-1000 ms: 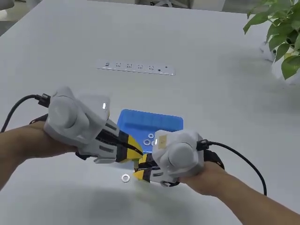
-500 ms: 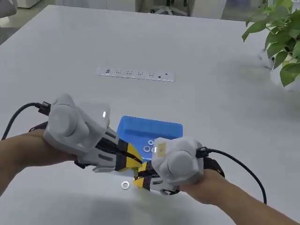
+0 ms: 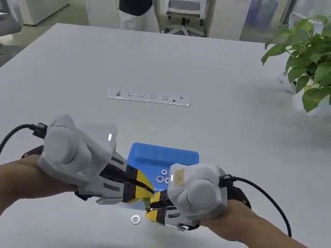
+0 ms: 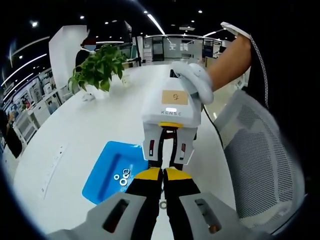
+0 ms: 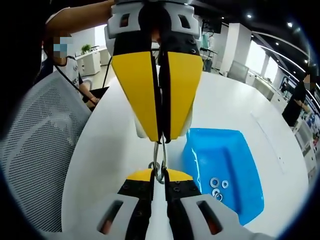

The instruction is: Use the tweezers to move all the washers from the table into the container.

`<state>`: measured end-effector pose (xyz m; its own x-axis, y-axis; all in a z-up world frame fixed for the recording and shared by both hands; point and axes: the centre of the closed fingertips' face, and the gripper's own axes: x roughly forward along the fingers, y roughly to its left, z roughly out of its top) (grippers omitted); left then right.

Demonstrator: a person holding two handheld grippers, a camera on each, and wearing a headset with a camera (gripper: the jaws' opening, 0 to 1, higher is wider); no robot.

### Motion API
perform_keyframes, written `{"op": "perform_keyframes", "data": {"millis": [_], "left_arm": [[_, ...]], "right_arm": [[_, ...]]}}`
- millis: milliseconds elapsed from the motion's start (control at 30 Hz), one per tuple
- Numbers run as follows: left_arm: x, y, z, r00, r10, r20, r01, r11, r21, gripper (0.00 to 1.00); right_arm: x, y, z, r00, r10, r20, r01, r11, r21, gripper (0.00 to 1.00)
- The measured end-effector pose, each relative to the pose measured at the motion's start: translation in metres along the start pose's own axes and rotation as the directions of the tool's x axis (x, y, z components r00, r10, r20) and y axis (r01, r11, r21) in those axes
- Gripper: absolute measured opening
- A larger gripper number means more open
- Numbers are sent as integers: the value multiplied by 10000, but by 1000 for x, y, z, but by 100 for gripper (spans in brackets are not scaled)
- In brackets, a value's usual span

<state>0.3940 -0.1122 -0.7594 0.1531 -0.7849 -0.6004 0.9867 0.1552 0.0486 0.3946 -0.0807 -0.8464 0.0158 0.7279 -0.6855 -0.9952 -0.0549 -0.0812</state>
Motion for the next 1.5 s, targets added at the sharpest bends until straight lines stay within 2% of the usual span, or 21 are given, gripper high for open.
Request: {"op": "perform_keyframes", "data": {"millis": [600, 1000, 1267, 1500], "left_arm": [[-26, 3, 32, 9993, 346, 163, -355, 9978, 552, 5], [-28, 19, 54, 9990, 370, 241, -393, 9939, 1027, 5], [-27, 35, 59, 9986, 459, 282, -489, 9917, 1188, 5], [-23, 49, 51, 9981, 528, 303, -560, 9916, 1166, 5]], "right_arm": [[-26, -12, 32, 9986, -518, 132, 526, 9962, -699, 10], [-43, -33, 40, 9955, -894, 314, 915, 9932, -722, 10], [-46, -51, 41, 9929, -1131, 374, 1157, 9903, -769, 10], [-40, -65, 36, 9926, -1183, 271, 1202, 9891, -855, 10]]}}
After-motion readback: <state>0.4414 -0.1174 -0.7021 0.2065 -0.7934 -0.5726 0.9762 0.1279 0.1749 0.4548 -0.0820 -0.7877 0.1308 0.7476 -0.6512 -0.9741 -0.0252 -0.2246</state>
